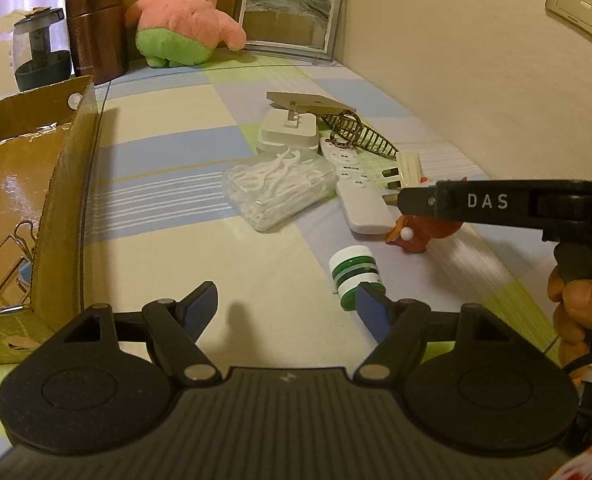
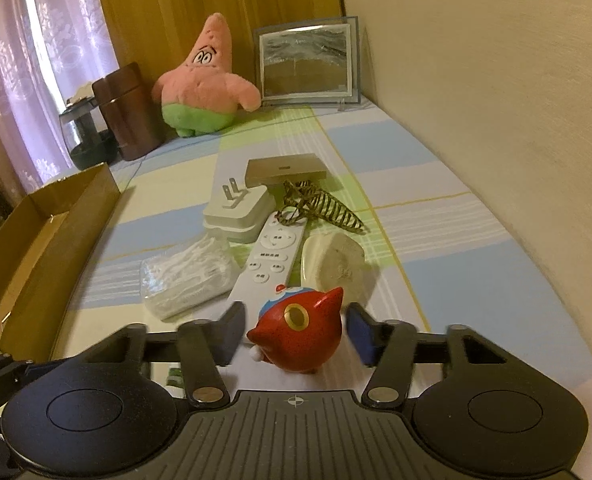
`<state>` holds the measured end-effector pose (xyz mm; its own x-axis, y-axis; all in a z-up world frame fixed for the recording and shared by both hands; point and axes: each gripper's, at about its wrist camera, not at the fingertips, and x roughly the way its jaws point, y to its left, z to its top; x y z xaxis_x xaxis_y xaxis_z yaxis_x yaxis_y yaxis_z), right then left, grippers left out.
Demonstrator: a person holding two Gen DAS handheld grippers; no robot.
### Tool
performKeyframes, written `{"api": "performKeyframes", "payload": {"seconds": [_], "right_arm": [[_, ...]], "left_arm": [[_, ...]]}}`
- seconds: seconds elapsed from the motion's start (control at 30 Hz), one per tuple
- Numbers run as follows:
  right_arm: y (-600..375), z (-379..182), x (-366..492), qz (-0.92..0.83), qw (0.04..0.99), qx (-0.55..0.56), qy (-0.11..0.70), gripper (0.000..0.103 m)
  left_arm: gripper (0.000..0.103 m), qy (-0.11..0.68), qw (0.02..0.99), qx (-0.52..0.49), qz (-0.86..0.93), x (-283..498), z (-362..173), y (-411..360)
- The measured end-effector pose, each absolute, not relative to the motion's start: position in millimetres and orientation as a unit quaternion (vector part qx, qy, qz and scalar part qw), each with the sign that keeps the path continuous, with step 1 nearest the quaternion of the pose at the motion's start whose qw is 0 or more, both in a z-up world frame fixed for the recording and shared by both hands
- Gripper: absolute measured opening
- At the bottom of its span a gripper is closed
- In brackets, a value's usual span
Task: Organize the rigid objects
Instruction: 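Grasp the green-and-white jar with the left tool while the right tool grasps the red toy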
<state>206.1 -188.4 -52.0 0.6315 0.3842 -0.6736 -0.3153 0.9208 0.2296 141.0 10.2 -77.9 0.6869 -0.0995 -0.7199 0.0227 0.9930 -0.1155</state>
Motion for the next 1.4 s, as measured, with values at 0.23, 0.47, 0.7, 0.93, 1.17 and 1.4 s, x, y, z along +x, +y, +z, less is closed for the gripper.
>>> {"api": "performKeyframes", "payload": {"seconds": [0.23,0.47,0.7,0.93,1.17,1.4], "right_arm": [[-192,-48,205,0.187,0.902,0.048,0.387,0.042],[-204,-37,200,0.178,0.906,0.052,0.381,0.042],[-214,-27,197,0.177,0.908,0.049,0.377,0.042],[-217,-28,197,0.175,0.907,0.055,0.379,0.042],[-218,-29,197,0.172,0.906,0.054,0.383,0.042],[-214,-28,193,0.178,0.904,0.053,0.384,0.042]], "left_arm": [[0.072,0.393,0.917,-0.049,-0.042,144,-78,5],[0.066,0.393,0.916,-0.038,-0.074,150,-82,-7],[0.059,0.378,0.912,0.080,-0.136,160,-86,-26],[0.050,0.378,0.895,0.148,-0.182,174,-96,-32],[0.038,0.376,0.890,0.161,-0.202,178,-99,-35],[0.037,0.387,0.898,0.121,-0.169,166,-95,-26]]}}
